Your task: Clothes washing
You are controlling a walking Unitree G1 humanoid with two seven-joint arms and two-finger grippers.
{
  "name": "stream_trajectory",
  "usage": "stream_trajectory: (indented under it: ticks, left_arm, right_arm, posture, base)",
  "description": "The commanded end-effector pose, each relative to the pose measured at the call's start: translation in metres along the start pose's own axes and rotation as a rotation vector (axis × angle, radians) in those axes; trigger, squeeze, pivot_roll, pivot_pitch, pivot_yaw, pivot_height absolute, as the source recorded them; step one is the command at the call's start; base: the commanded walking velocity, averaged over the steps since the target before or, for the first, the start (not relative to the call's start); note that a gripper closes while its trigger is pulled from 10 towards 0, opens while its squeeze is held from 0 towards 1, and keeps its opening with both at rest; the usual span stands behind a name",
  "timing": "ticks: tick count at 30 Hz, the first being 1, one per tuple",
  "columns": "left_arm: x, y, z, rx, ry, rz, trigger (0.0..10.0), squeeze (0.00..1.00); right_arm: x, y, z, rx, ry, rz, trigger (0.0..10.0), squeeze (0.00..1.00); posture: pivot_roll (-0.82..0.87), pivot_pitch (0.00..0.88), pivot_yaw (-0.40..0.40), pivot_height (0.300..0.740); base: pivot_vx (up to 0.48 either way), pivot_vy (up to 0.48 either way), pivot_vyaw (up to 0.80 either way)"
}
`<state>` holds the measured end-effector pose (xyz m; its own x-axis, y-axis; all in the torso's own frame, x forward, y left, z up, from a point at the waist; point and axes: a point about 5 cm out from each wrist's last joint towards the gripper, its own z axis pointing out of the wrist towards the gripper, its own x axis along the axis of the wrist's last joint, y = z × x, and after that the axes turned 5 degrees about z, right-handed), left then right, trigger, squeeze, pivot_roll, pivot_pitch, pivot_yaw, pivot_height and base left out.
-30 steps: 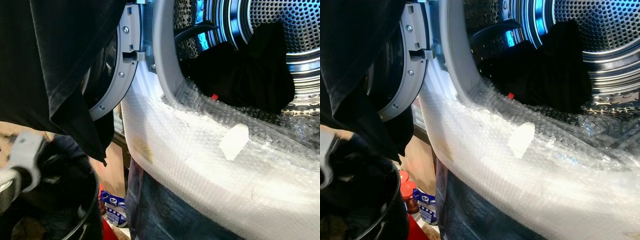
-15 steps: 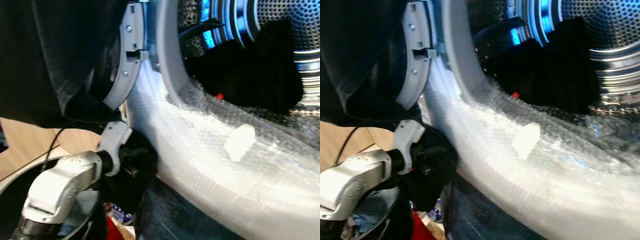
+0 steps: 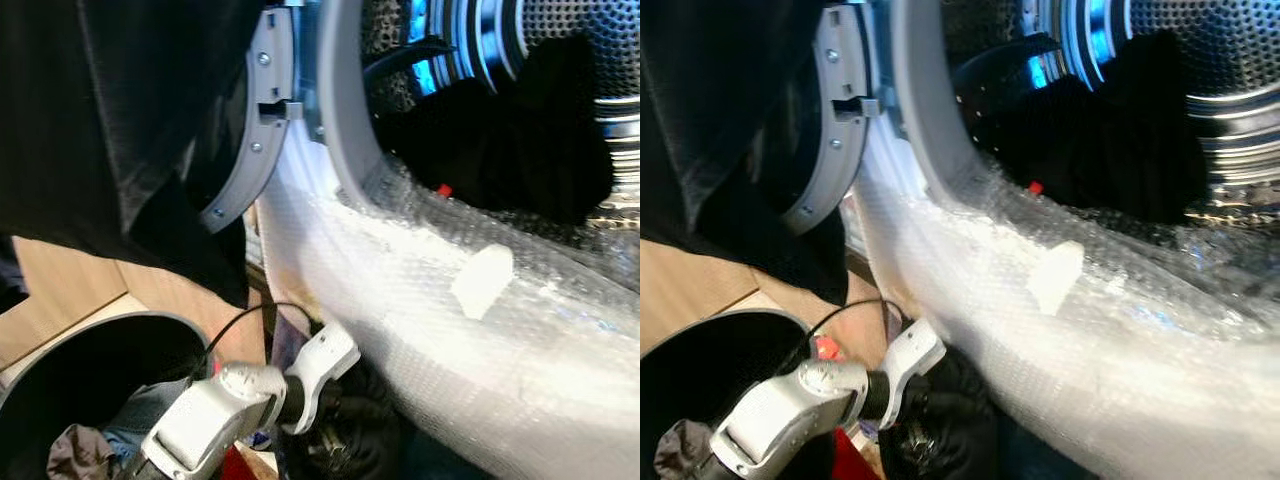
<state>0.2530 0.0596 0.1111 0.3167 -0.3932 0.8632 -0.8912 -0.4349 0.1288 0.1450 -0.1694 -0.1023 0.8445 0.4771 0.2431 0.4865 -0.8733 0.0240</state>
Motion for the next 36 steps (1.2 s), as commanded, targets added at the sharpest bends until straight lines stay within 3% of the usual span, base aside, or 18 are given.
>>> stream_trajectory:
  ticks: [1, 9, 12, 13, 17, 18, 22, 25, 29, 30, 31, 36]
  left_arm:
    - [0.001, -0.006, -0.002, 0.053, 0.022, -0.001, 0.0, 0.0]
    - [-0.012, -0.012, -0.011, 0.099, 0.041, -0.084, 0.0, 0.0]
    - [-0.017, -0.014, -0.014, 0.11, 0.045, -0.115, 0.0, 0.0]
    - [-0.022, -0.013, -0.013, 0.111, 0.032, -0.12, 0.0, 0.0]
    - [-0.026, -0.011, -0.012, 0.098, 0.018, -0.13, 0.0, 0.0]
    - [-0.026, -0.008, -0.01, 0.087, 0.023, -0.135, 0.0, 0.0]
    - [-0.027, -0.005, -0.007, 0.074, 0.022, -0.138, 0.0, 0.0]
    - [-0.03, -0.002, -0.004, 0.062, 0.009, -0.132, 0.0, 0.0]
    - [-0.03, 0.0, 0.0, 0.047, 0.008, -0.135, 0.0, 0.0]
    - [-0.029, 0.0, 0.001, 0.044, 0.014, -0.14, 0.0, 0.0]
    - [-0.026, 0.001, 0.002, 0.035, 0.034, -0.152, 0.0, 0.0]
    - [-0.021, 0.001, 0.006, 0.019, 0.08, -0.201, 0.0, 0.0]
  right_arm:
    - [-0.001, 0.0, 0.0, -0.005, 0.003, 0.009, 10.0, 0.0]
    - [-0.001, 0.012, -0.003, -0.009, 0.022, -0.014, 10.0, 0.0]
    - [0.007, 0.023, -0.007, -0.001, 0.06, -0.095, 10.0, 0.0]
    - [0.012, 0.028, -0.009, 0.024, 0.087, -0.162, 10.0, 0.0]
    - [0.019, 0.04, -0.016, 0.064, 0.134, -0.254, 10.0, 0.0]
    - [0.021, 0.049, -0.022, 0.1, 0.163, -0.297, 10.0, 0.0]
    - [0.019, 0.056, -0.029, 0.182, 0.18, -0.356, 10.0, 0.0]
    - [0.011, 0.058, -0.039, 0.326, 0.201, -0.414, 10.0, 0.0]
    - [0.007, 0.058, -0.055, 0.483, 0.262, -0.414, 10.0, 0.0]
    - [0.008, 0.058, -0.059, 0.504, 0.287, -0.409, 10.0, 0.04]
    - [0.012, 0.056, -0.07, 0.574, 0.342, -0.4, 10.0, 1.0]
    - [0.016, 0.051, -0.095, 0.678, 0.412, -0.429, 10.0, 1.0]
  posture:
    - [0.05, 0.0, -0.027, 0.74]
    - [0.05, 0.0, -0.035, 0.74]
    - [0.04, 0.0, -0.031, 0.74]
    - [0.04, 0.0, -0.033, 0.74]
    - [0.03, 0.0, -0.034, 0.74]
    - [0.02, 0.0, -0.037, 0.74]
    - [0.01, 0.0, -0.038, 0.74]
    - [-0.01, 0.0, -0.039, 0.74]
    - [-0.01, 0.0, -0.041, 0.74]
    - [-0.02, 0.0, -0.038, 0.74]
    - [-0.02, 0.0, -0.038, 0.74]
    - [-0.03, 0.0, -0.039, 0.74]
  base:
    - [0.0, 0.0, 0.0]
    - [0.0, 0.0, 0.0]
    - [0.0, 0.0, 0.0]
    - [0.0, 0.0, 0.0]
    - [0.0, 0.0, 0.0]
    - [0.0, 0.0, 0.0]
    - [0.0, 0.0, 0.0]
    - [0.0, 0.0, 0.0]
    - [0.0, 0.0, 0.0]
    - [0.0, 0.0, 0.0]
    - [0.0, 0.0, 0.0]
    - [0.0, 0.0, 0.0]
